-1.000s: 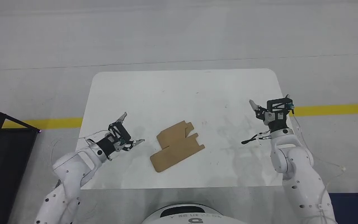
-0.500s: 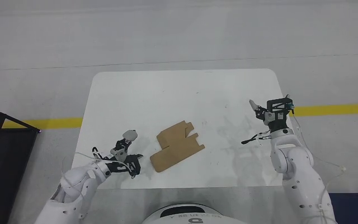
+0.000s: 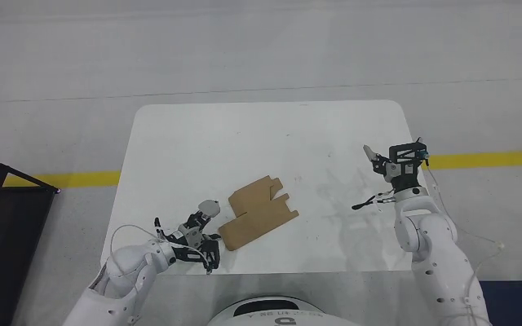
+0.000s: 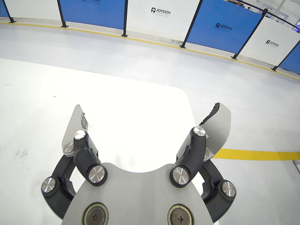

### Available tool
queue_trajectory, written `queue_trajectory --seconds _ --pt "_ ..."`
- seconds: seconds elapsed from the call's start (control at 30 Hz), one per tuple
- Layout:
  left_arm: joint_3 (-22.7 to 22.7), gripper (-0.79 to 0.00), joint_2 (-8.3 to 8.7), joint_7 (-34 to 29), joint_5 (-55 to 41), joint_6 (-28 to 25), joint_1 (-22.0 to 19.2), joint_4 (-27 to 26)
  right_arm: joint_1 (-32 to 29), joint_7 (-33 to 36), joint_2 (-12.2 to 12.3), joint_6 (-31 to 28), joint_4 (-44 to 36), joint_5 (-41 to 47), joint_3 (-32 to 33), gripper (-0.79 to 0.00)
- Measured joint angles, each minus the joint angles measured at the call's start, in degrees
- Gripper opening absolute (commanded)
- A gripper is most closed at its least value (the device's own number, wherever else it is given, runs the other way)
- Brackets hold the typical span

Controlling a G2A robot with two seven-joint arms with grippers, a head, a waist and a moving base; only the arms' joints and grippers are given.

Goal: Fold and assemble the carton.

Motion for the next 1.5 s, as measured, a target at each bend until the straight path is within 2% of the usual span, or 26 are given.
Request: queue_trajectory --seconds 0.13,0.23,0.27,0.3,0.33,0.37,0.5,0.77,1.2,1.5 --pt "1.3 0.000 0.18 0.1 1.4 -1.2 -0.1 -0.3 0.0 0.0 0.0 0.0 0.0 0.0 0.0 0.000" --pt "2.4 -0.080 0.22 -0.4 2.0 -1.4 -0.6 -0.4 0.0 0.0 0.0 0.0 0.0 0.0 0.0 0.000" --pt "2.7 -0.120 0.23 -0.5 2.1 -1.4 -0.7 -0.3 0.0 0.0 0.0 0.0 0.0 0.0 0.0 0.000" --pt "3.0 -0.203 0.25 -0.6 2.3 -1.4 -0.9 -0.3 0.0 0.0 0.0 0.0 0.0 0.0 0.0 0.000" --pt "3.3 -0.348 0.28 -0.5 2.4 -1.5 -1.1 -0.3 0.0 0.0 0.0 0.0 0.0 0.0 0.0 0.000" --pt "3.6 -0.409 0.30 -0.4 2.4 -1.6 -1.3 -0.2 0.0 0.0 0.0 0.0 0.0 0.0 0.0 0.000" --pt "4.7 -0.480 0.33 -1.0 2.8 -1.9 -2.3 0.1 0.0 0.0 0.0 0.0 0.0 0.0 0.0 0.000" --pt "8.1 -0.508 0.29 -3.3 5.5 -2.6 -5.3 0.8 0.0 0.0 0.0 0.0 0.0 0.0 0.0 0.000" --pt "10.2 -0.533 -0.06 -12.7 8.0 2.3 -7.1 2.1 0.0 0.0 0.0 0.0 0.0 0.0 0.0 0.000" --pt "11.6 -0.462 -0.39 -20.7 11.9 4.9 -7.4 2.4 0.0 0.0 0.0 0.0 0.0 0.0 0.0 0.000"
